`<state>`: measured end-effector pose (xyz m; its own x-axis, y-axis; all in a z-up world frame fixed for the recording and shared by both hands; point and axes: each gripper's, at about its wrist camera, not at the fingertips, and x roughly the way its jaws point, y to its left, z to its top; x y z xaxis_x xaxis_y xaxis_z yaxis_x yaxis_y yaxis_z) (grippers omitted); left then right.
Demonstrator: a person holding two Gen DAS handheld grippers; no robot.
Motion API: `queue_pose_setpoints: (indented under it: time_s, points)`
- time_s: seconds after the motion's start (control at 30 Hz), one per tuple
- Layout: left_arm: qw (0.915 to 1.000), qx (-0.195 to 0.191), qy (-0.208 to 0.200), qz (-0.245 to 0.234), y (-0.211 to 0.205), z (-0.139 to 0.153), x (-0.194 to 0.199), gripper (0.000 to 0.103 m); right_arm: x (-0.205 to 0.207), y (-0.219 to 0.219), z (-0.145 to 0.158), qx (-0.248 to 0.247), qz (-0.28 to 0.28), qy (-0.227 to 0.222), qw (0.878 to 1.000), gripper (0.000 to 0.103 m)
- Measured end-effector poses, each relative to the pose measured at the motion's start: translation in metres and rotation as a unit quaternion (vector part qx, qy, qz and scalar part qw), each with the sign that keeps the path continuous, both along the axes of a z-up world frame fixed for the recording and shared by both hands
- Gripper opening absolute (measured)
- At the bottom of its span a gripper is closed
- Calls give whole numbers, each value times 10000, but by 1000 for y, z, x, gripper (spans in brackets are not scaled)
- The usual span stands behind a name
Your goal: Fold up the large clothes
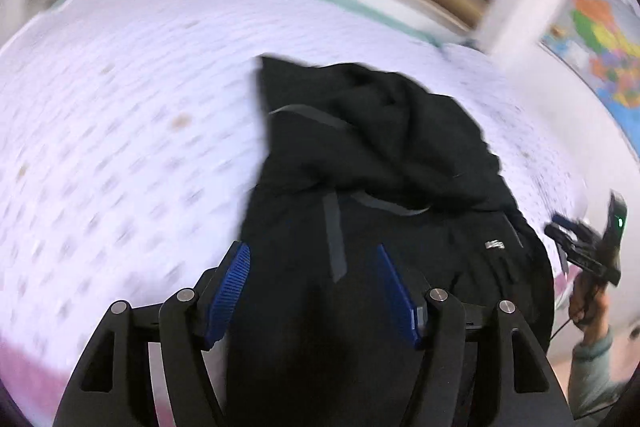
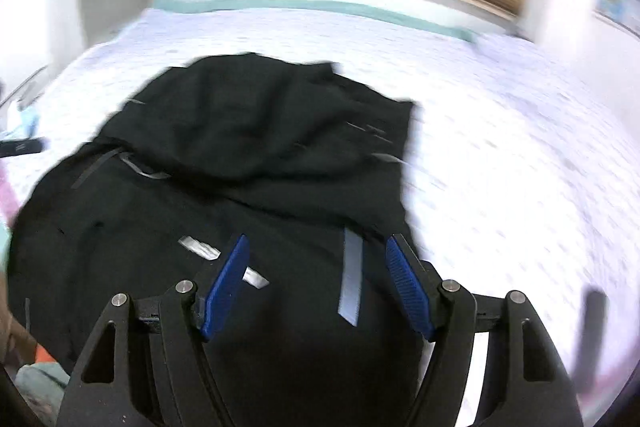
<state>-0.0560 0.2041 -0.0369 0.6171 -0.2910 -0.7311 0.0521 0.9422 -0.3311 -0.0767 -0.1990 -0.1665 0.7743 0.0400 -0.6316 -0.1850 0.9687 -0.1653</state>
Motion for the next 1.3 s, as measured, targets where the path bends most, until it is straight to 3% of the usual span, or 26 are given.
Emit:
queue_pose_setpoints:
  time_s: [0.17, 0.23, 0.33, 0.43, 0.57, 0.6, 0.63, 0.67, 0.77, 0.83, 0.87, 0.9, 1.0, 1.1, 1.23, 1.3]
  points:
    - [9949, -874, 501, 29, 5, -41, -11, 67, -14, -53, -10, 637, -770, 286, 9946, 74]
    - [9914, -1108, 690, 3, 1, -58, -4, 67, -14, -68, -19, 853, -887, 476, 9913, 74]
    - [9865, -1321, 958, -94, -5, -79, 6, 67, -13, -71, -32, 855, -865, 701, 9901, 65]
    - [9860, -1209, 1129, -186, -11, -85, 15, 67, -9, -72, -42, 846, -901, 851, 9887, 62]
    - [9874, -765, 1361, -260, -29, -86, 23, 65, 5, -76, -64, 1388, -740, 1321, 9787, 51]
    - [9862, -810, 1404, -343, -34, -83, 23, 65, 6, -75, -63, 1432, -675, 1329, 9784, 50]
    - [9815, -1218, 1365, -558, -39, -76, 22, 65, 6, -73, -60, 1448, -599, 1349, 9784, 50]
    - [9766, -1670, 1041, -872, -46, -59, 17, 65, 5, -71, -55, 1567, -475, 1386, 9767, 49]
    - [9696, -2040, 485, -1260, -51, -31, 12, 65, -3, -72, -34, 2268, 35, 1258, 9658, 49]
    - [9537, -2695, 527, -1226, -44, -44, 19, 68, -2, -72, -34, 2397, 123, 1257, 9626, 49]
    - [9418, -3098, 686, -1108, -39, -63, 25, 68, 0, -72, -37, 2418, 135, 1282, 9617, 49]
    - [9389, -3195, 790, -1007, -37, -73, 26, 68, 2, -72, -44, 2419, 81, 1337, 9610, 49]
    - [9412, -3123, 1063, -726, -41, -101, 19, 67, 4, -70, -67, 2222, -216, 1542, 9625, 49]
    - [9537, -2738, 992, -755, -48, -93, -9, 67, -14, -70, -66, 2112, -263, 1550, 9647, 49]
    - [9641, -2322, 1037, -761, -49, -87, -42, 67, -48, -76, -63, 1948, -420, 1563, 9674, 49]
    - [9653, -2282, 1038, -731, -44, -90, -60, 67, -70, -83, -67, 1961, -492, 1545, 9671, 49]
